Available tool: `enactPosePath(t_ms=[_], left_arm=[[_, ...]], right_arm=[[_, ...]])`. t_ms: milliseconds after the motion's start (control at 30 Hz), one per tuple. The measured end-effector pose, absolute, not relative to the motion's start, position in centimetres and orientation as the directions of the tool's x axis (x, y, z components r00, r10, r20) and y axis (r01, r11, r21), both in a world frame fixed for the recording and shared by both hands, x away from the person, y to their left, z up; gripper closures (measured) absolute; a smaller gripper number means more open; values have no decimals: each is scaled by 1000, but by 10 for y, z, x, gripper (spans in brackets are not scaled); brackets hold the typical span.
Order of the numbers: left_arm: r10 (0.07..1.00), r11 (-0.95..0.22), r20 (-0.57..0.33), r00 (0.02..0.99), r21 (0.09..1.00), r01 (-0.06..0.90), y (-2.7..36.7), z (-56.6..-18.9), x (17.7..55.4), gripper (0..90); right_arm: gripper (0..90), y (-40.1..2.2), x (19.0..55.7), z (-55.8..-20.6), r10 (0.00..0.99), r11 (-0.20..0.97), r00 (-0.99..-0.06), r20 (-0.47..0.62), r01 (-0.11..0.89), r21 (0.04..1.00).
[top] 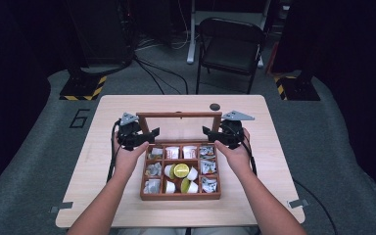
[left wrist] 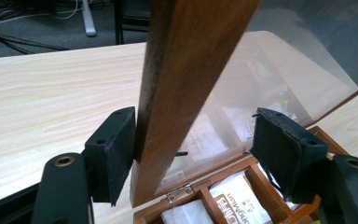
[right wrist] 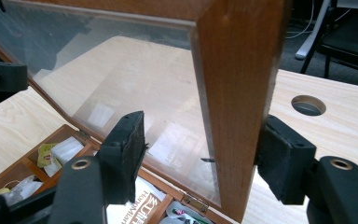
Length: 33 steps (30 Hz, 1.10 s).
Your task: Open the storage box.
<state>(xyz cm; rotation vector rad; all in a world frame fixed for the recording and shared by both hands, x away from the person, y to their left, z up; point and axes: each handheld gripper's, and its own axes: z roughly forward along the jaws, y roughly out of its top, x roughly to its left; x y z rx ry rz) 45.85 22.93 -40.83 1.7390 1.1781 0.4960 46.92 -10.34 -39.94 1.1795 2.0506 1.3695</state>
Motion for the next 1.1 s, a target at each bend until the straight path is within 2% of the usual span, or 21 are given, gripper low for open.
enactPosePath(t_ms=[133,567,1100], left_arm=[[878,-103,-147,455,871,480,226,-411,460,294],[867,-75,-178,465,877,475,226,-428,465,265],[869,-89,-173,463,867,491,226,-436,471,266]], right_arm=[[342,-102,471,-402,817,171,-566,110,419,892],[302,-98,475,-420,826,159,-549,131,448,880],[313,-97,482,-440,838,181,-532,119,477,860]])
